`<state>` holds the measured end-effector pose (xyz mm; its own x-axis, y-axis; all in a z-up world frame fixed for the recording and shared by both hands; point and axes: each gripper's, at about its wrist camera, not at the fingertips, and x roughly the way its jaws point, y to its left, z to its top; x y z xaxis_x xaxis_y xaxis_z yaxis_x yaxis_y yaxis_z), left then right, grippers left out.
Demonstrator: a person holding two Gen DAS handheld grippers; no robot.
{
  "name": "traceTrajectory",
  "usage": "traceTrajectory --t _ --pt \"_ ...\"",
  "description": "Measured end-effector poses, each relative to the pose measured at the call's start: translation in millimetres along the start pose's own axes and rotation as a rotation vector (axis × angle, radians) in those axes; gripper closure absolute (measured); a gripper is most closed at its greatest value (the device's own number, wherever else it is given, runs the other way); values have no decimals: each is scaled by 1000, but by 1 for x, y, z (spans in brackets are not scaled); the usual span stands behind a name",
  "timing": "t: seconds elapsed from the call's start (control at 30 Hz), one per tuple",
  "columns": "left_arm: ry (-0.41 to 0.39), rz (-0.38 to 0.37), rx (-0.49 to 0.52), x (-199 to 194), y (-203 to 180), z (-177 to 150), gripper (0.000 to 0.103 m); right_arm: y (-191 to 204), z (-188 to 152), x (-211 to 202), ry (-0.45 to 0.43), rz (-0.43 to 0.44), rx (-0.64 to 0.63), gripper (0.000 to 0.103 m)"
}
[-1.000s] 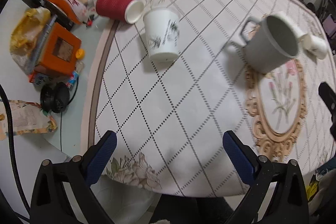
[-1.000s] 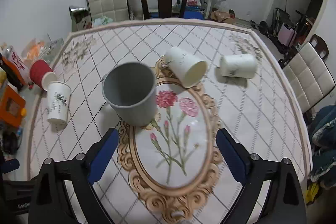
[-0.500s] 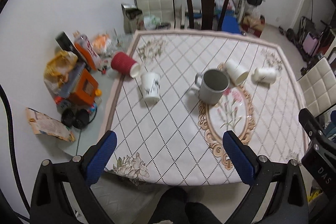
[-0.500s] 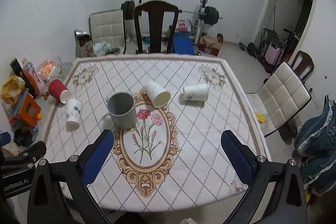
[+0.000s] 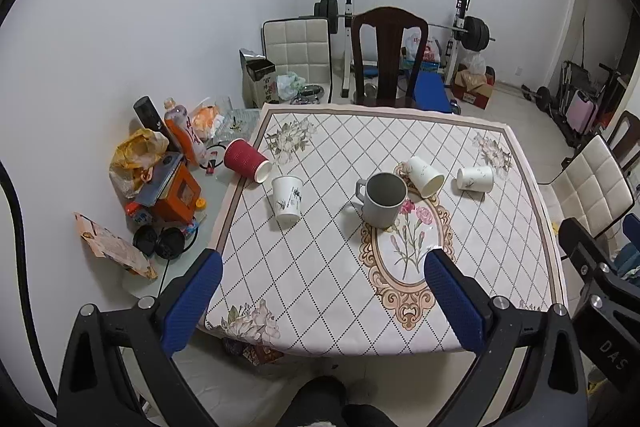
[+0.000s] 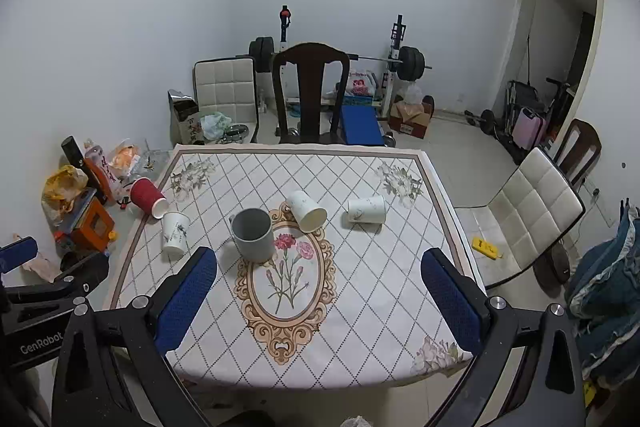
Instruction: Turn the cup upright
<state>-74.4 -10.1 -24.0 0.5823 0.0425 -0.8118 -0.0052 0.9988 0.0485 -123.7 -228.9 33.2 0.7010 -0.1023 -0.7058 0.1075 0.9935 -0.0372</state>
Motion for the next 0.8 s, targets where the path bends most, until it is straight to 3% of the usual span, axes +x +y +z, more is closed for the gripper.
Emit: traceTrajectory --t 0.4,0.8 --pt "-33 52 -10 -7 8 -1 0 5 3 -3 7 21 0 0" --pt "-50 39 -8 -15 10 1 0 5 2 -2 18 14 -10 0"
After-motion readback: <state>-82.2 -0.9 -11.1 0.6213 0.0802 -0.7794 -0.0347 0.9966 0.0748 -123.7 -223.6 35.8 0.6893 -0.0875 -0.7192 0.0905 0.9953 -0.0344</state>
